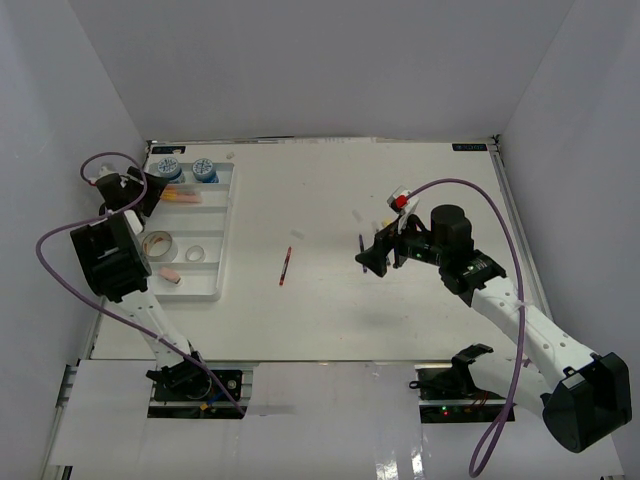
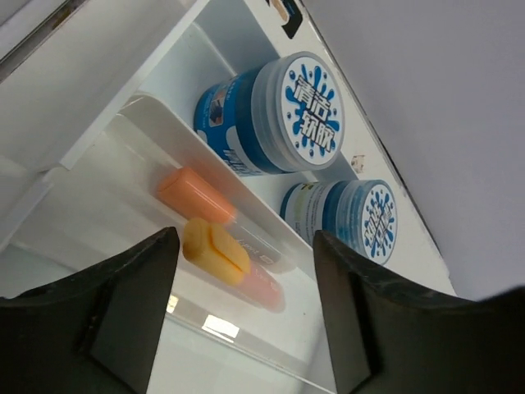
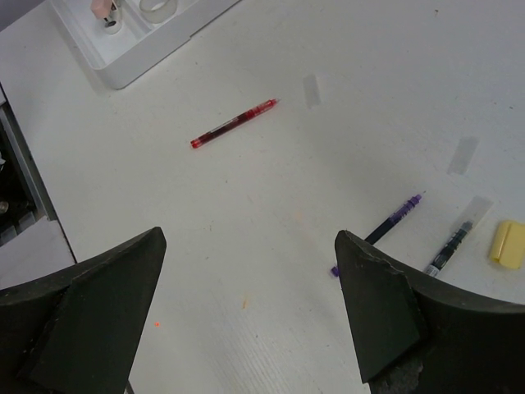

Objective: Sort the stationery into containers
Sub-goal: Place the pen in the storage box, then pick up the pen from the center of the board.

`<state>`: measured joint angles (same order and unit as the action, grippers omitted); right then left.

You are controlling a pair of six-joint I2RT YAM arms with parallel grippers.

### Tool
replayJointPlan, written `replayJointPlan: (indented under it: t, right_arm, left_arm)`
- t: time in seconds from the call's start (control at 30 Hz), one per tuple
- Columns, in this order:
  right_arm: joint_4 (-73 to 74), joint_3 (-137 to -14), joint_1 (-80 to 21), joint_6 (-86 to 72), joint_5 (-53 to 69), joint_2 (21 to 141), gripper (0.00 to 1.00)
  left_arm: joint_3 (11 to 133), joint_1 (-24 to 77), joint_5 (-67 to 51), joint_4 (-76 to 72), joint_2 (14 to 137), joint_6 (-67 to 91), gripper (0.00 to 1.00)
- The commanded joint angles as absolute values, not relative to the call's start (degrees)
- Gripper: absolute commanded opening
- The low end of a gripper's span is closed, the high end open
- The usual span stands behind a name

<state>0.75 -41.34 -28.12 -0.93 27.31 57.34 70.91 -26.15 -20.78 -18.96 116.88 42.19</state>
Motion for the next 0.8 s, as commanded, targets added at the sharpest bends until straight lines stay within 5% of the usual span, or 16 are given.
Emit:
replayJointPlan:
  t: [0.0,0.17,0.47,0.77]
  right_arm:
    - [2.63,-42.27,-27.86,-0.35,25.05,57.13,0.9]
    - [3.6,-43.33,-27.77,-0.88,20.22,56.86,0.9]
    - [9.84,-48.34,-24.36,-6.32,1.77,63.54,0.91]
    - [10.99,-48.87,-12.33,-12.83,-0.71,74.07,0.93]
  left_arm:
    - [72.69,-26.54,-19.25,-15.13,113.21,39.12,0.78]
    - [75.05,-26.54,-16.08,-8.03,108.2,36.04,0.98]
    - [72.87,-22.69,-19.16,3.68,94.07,34.02,0.98]
    - [57.31,1.55,-18.01,7.72,78.67,27.52,0.98]
